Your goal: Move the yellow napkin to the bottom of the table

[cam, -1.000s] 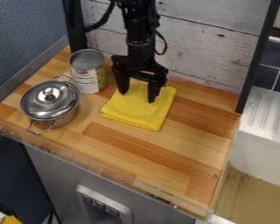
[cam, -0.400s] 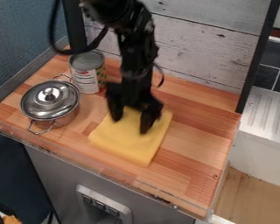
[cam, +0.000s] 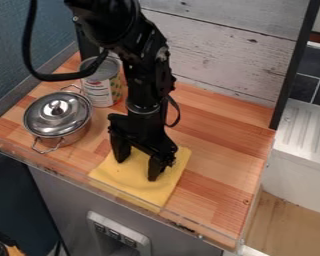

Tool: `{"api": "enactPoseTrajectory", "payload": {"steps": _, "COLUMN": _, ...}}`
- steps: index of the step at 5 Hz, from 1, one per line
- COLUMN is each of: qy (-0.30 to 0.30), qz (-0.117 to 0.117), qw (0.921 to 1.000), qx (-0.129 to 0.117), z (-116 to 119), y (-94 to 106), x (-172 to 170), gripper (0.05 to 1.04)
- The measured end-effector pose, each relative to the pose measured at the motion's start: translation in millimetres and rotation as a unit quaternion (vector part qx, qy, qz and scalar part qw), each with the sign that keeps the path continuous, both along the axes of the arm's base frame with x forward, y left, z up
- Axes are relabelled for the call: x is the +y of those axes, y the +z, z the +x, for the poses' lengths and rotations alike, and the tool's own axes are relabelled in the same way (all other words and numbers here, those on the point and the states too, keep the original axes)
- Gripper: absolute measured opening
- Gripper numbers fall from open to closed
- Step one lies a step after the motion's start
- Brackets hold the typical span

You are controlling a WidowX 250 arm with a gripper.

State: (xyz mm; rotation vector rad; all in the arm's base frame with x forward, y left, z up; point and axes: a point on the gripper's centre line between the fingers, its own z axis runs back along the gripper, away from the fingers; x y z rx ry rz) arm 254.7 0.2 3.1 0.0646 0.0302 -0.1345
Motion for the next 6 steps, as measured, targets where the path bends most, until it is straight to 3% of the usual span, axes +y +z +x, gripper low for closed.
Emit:
{"api": "enactPoseTrajectory", "payload": {"steps": 1, "qy": 0.002, "qz": -0.013, "qw": 0.9994, "qx": -0.03, "z": 9, "y": 21.4, "x": -4, "gripper": 1.001}}
{"api": "enactPoseTrajectory", "payload": {"steps": 2, "qy": -0.006, "qz": -0.044, "qw": 0.9955, "qx": -0.084, "z": 21, "y": 67.2, "x": -13, "gripper": 1.001}}
{"api": "enactPoseTrajectory", "payload": {"steps": 3, "qy": -0.003, "qz": -0.037, "qw": 0.9961, "qx": -0.079, "z": 17, "y": 77.0, "x": -5, "gripper": 1.001}}
{"api": "enactPoseTrajectory", "payload": {"steps": 6, "qy": -0.003, "qz": -0.037, "qw": 0.9961, "qx": -0.08, "z": 17, "y": 77.1, "x": -5, "gripper": 1.001}}
